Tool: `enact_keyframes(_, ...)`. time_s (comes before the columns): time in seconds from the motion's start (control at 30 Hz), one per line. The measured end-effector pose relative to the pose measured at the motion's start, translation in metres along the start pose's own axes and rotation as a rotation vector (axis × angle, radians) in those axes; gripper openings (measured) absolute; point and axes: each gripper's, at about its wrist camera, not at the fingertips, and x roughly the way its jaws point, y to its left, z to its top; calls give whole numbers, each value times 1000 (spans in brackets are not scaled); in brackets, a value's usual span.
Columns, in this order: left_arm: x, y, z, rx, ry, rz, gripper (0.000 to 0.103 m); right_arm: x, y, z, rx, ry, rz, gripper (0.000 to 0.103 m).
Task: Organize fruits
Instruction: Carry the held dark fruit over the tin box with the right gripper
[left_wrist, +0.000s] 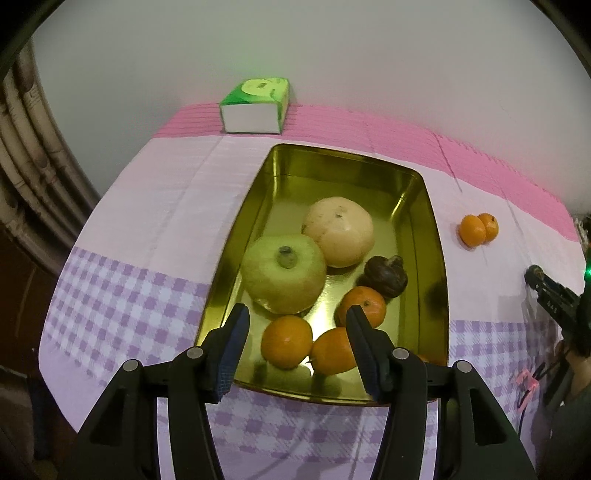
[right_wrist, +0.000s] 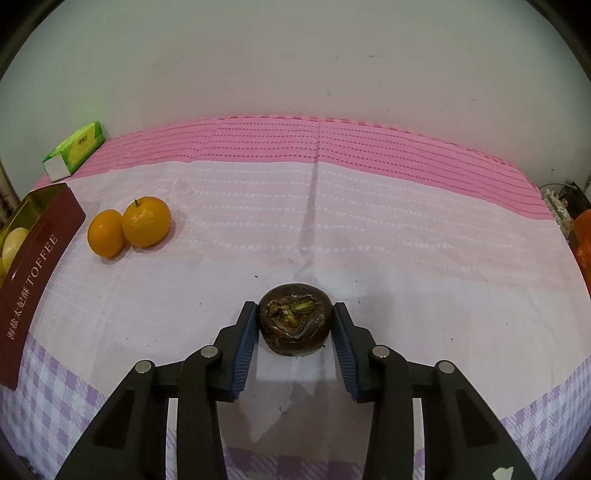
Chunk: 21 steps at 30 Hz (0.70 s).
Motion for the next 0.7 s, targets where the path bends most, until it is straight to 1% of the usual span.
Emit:
enact_keyframes(0.07, -1, 5, -1, -9, -4, 1, 55, -1, 2, 0, -3, 0, -2, 37)
enact_keyframes(0.2, -3, 11, -7, -10, -20, 30, 55, -7, 6, 1, -15, -9, -2, 37)
enact_keyframes(0.37, -3, 23, -11, -54, -13, 37, 56, -25, 24, 6, -39, -26, 38, 37)
enact_keyframes(0.5, -5, 23, -11, -46, -29, 89, 62, -43, 58, 15, -91, -53, 107, 37)
enact_keyframes(0.6, -7, 24, -11, -45, -34, 99, 67, -54, 91, 20, -144, -68, 165, 37)
enact_keyframes(0.7, -8, 25, -10, -51, -39, 118, 68, -64, 124, 23, -199, -78, 224, 37)
